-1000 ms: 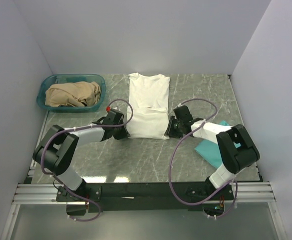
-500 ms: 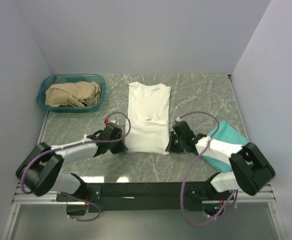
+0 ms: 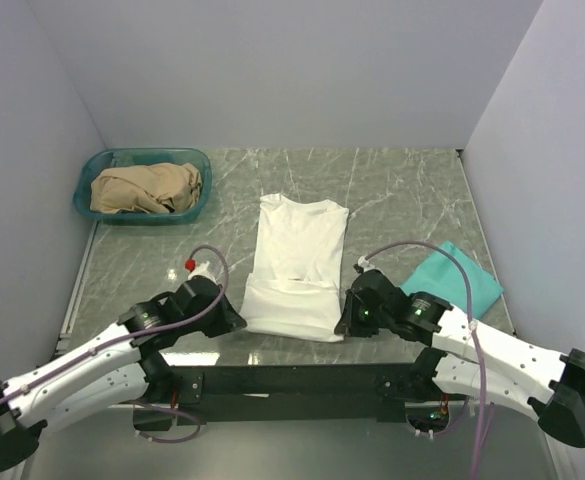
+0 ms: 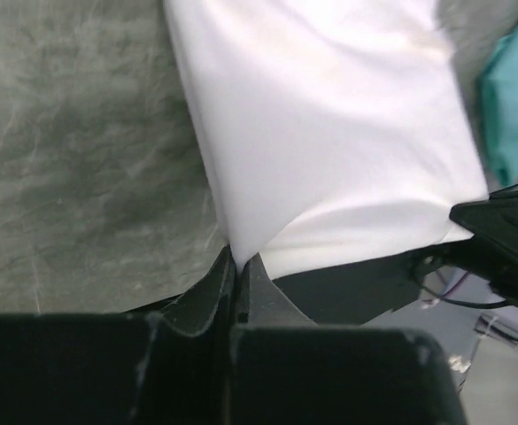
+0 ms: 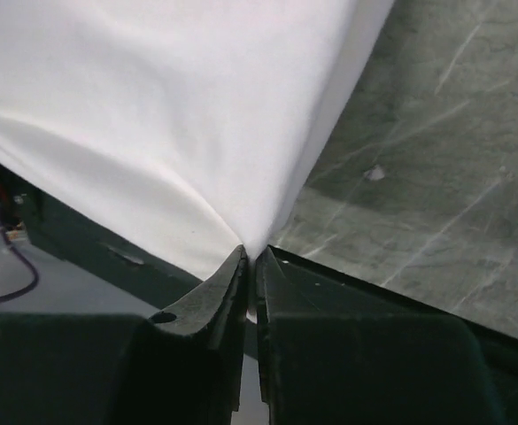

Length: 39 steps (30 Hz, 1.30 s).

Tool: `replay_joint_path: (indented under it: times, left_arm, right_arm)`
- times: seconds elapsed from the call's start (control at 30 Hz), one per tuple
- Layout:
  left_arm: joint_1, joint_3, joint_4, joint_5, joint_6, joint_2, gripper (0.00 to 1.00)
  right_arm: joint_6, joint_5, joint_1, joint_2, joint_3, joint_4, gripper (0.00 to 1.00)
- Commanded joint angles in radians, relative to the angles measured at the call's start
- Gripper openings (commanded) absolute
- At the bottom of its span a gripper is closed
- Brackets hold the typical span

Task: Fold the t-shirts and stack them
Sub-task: Fold the tshirt

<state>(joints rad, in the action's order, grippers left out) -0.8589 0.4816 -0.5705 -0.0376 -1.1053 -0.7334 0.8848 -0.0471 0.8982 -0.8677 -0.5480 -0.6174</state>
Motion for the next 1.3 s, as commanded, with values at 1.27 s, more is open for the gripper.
replay_joint_path:
  times: [1.27]
  left_arm:
    - [0.377,0.715,0.282,-0.134,0.386,-0.695,0.01]
  right_arm:
    - [-0.445,-0.238,-0.591,-0.49,-0.618,0.064,0.12]
